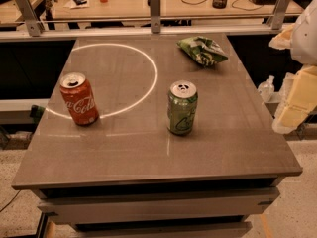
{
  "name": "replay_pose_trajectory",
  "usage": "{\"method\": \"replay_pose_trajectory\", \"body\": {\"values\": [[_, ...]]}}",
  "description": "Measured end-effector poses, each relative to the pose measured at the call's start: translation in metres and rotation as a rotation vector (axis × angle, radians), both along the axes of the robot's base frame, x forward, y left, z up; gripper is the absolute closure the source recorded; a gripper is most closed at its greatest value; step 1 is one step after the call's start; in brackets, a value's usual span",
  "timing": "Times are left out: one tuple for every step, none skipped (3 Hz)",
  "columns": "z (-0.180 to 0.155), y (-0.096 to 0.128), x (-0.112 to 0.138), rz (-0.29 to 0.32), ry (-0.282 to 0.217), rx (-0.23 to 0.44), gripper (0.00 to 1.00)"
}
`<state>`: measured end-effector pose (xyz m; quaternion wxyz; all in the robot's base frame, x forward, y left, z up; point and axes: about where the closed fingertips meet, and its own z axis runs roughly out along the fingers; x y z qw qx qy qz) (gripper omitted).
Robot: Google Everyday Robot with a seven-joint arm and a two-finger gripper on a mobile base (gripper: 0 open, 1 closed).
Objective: Pick green jalapeno chip bag
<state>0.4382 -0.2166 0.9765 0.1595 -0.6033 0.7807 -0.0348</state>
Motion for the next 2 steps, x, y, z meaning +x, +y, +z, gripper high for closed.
{"method": "replay_pose_trajectory", "body": {"values": [[0.0, 0.0, 0.0, 0.0, 0.0, 0.0, 0.0], [0.01, -0.01, 0.021, -0.05, -0.072, 0.062, 0.0]]}}
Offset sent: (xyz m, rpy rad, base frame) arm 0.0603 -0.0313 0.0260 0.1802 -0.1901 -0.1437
